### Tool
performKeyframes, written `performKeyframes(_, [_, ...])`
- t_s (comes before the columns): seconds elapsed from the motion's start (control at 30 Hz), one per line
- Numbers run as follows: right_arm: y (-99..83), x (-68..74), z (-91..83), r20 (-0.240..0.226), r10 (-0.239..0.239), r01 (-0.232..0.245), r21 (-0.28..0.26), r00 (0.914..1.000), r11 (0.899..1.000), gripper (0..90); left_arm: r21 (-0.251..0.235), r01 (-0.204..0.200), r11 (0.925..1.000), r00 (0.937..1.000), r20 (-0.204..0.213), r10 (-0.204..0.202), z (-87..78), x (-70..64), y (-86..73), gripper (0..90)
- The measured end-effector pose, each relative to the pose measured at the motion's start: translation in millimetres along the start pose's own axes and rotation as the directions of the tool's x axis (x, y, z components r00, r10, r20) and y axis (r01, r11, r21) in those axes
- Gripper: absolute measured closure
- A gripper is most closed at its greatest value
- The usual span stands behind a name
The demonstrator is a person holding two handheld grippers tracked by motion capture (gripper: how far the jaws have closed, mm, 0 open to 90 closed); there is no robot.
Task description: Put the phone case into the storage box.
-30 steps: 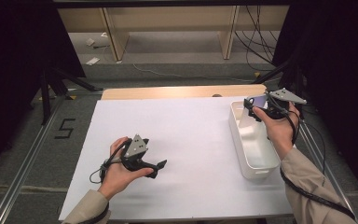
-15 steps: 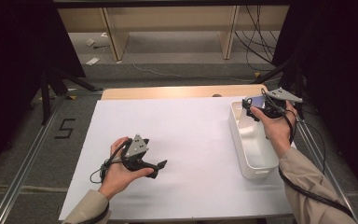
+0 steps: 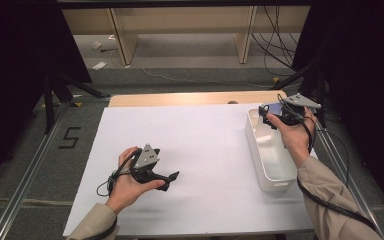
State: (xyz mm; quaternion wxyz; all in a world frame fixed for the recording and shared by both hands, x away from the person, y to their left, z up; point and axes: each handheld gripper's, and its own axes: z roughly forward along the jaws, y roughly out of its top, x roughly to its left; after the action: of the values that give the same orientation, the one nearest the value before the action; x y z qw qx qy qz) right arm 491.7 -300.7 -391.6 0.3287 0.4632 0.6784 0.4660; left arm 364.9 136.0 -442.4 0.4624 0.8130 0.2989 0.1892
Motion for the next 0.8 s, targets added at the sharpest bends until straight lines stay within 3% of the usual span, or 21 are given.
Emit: performKeyframes(0.8, [1.0, 3.3, 14.9, 0.016, -0.01, 0.01, 0.036, 0.9998, 0.999, 17.7, 0.0, -0.001, 1.0, 1.0, 0.001, 0.001, 0.4, 0.0, 0.1, 0.6])
